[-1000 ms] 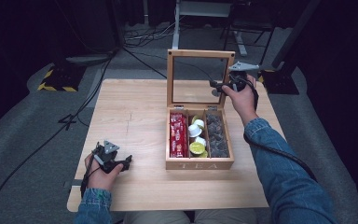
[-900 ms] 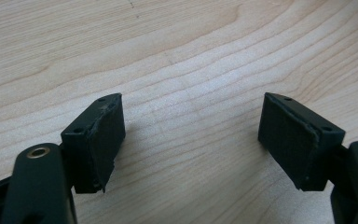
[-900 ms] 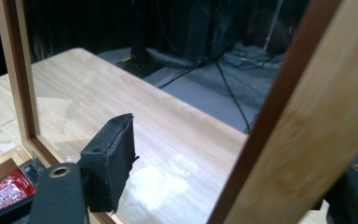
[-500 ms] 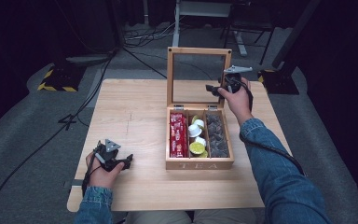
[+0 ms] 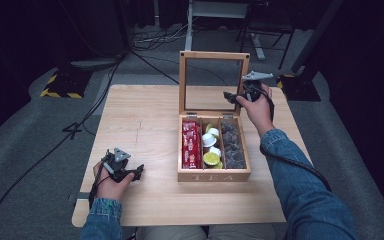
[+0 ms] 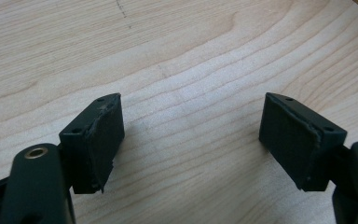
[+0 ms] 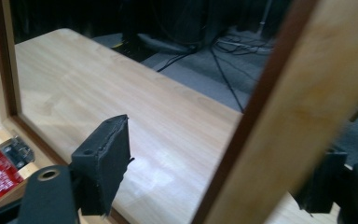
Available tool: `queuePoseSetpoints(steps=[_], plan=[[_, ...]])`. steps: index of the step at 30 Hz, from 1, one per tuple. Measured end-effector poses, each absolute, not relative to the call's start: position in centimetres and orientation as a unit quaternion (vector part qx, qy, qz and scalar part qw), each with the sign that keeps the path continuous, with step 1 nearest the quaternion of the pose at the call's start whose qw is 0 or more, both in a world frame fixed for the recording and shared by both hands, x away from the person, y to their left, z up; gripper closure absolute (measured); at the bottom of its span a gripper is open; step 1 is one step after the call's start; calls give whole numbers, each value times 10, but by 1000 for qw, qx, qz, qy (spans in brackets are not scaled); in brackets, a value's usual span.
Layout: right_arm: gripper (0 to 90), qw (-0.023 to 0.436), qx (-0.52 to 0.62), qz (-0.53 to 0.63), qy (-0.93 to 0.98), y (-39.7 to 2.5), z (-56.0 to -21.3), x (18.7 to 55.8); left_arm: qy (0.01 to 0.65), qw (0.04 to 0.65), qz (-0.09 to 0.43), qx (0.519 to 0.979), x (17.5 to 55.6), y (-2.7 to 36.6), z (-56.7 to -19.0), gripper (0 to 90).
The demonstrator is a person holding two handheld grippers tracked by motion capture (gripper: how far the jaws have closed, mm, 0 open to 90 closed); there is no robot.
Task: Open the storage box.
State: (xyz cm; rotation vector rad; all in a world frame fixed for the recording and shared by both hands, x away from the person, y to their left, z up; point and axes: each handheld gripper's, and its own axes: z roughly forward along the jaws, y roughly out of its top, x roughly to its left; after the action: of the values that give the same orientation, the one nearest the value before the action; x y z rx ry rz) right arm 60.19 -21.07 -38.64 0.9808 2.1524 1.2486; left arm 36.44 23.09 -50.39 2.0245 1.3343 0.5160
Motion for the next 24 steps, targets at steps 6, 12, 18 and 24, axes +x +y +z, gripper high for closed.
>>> queuePoseSetpoints(steps=[6, 12, 18, 24], plan=[[223, 237, 357, 463, 776, -223, -373, 593, 507, 325, 195, 774, 373, 227, -504, 208], [225, 243, 344, 471, 775, -234, -355, 574, 505, 325, 195, 776, 380, 223, -504, 205], [218, 235, 327, 476, 782, -234, -342, 553, 504, 325, 194, 777, 384, 221, -504, 203], [249, 215, 312, 486, 788, -228, -333, 530, 504, 326, 193, 776, 388, 219, -504, 200]])
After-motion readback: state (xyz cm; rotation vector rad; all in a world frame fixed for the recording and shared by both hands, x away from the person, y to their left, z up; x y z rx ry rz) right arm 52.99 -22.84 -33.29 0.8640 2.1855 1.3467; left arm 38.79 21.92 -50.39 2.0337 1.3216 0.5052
